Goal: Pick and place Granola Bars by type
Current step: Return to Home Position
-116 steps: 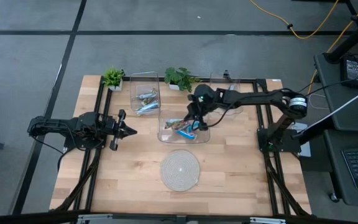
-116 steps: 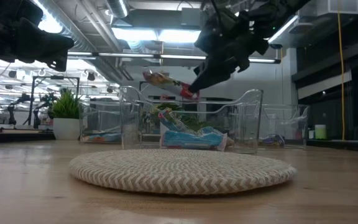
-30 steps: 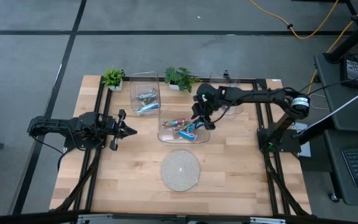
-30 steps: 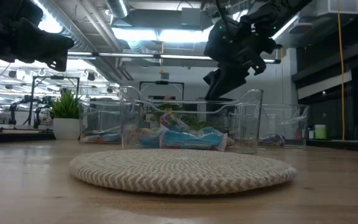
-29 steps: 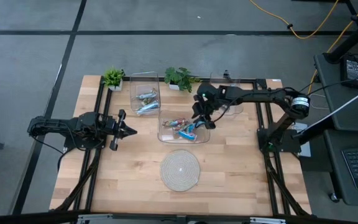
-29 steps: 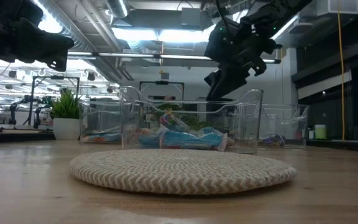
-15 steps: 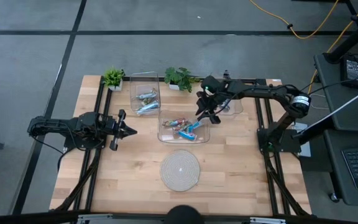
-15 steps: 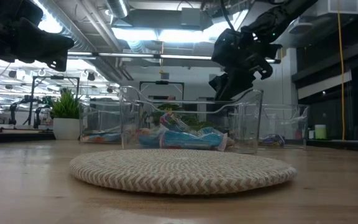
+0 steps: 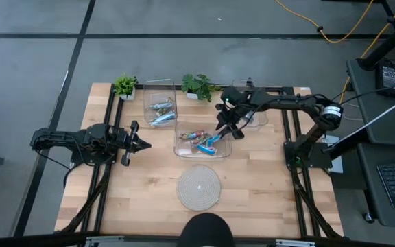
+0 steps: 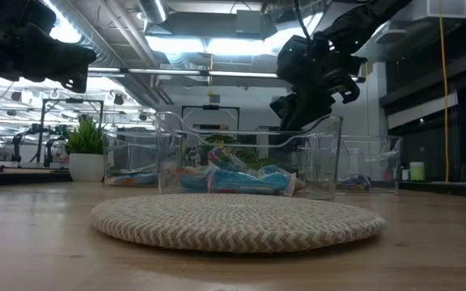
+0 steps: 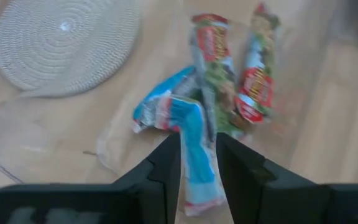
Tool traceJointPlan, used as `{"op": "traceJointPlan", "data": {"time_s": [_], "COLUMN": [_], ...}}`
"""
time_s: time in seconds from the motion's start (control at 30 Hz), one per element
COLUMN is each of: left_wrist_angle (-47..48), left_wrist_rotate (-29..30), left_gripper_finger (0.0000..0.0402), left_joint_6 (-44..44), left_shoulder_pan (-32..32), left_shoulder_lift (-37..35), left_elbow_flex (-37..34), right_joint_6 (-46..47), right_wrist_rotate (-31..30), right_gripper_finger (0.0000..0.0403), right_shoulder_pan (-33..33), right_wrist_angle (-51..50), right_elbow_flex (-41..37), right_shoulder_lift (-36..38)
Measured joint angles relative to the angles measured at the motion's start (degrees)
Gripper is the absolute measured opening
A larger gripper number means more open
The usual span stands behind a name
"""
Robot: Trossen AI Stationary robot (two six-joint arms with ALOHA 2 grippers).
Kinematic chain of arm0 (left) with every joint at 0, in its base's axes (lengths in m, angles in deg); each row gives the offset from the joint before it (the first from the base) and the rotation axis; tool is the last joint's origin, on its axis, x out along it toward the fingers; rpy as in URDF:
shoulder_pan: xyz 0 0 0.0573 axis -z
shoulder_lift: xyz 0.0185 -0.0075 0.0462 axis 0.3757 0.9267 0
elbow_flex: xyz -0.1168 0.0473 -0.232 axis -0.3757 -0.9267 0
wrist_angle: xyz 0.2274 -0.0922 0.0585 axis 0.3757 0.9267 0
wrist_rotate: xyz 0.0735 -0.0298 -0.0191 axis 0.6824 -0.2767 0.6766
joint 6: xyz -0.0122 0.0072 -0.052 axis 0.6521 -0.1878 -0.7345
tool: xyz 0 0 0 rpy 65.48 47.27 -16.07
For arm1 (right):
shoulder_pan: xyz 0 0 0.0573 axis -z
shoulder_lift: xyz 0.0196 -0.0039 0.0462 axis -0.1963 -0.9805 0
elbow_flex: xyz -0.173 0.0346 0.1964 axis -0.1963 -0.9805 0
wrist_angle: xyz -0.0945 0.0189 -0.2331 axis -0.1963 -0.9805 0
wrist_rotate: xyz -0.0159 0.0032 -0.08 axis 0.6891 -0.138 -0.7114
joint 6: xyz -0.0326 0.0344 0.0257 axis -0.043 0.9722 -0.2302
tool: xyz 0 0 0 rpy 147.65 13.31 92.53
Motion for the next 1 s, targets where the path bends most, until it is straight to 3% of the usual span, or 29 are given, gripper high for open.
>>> {"op": "traceJointPlan", "data": {"time_s": [0.43, 0.7, 0.83, 1.0], "left_wrist_angle": [0.0, 0.0, 0.0, 0.0], "left_wrist_rotate": [0.0, 0.0, 0.0, 0.2], "left_gripper_finger": [0.001, 0.0011, 0.0013, 0.001], "left_joint_6": [0.0, 0.0, 0.0, 0.0], "left_shoulder_pan": [0.0, 0.0, 0.0, 0.0], "left_shoulder_lift": [0.0, 0.0, 0.0, 0.0], "left_elbow_flex": [0.0, 0.0, 0.0, 0.0], "right_joint_6": [0.7, 3.3, 3.3, 5.0], "right_wrist_rotate": [-0.5, 0.0, 0.7, 4.7], "right_gripper_finger": [0.0106, 0.0103, 0.0076, 0.0012], "right_shoulder_pan": [-3.4, -3.1, -1.7, 1.6], "right_wrist_angle": [5.2, 2.6, 0.4, -1.5], "right_elbow_flex": [0.0, 6.9, 9.0, 9.1], "right_shoulder_lift": [0.0, 0.2, 2.7, 10.5]}}
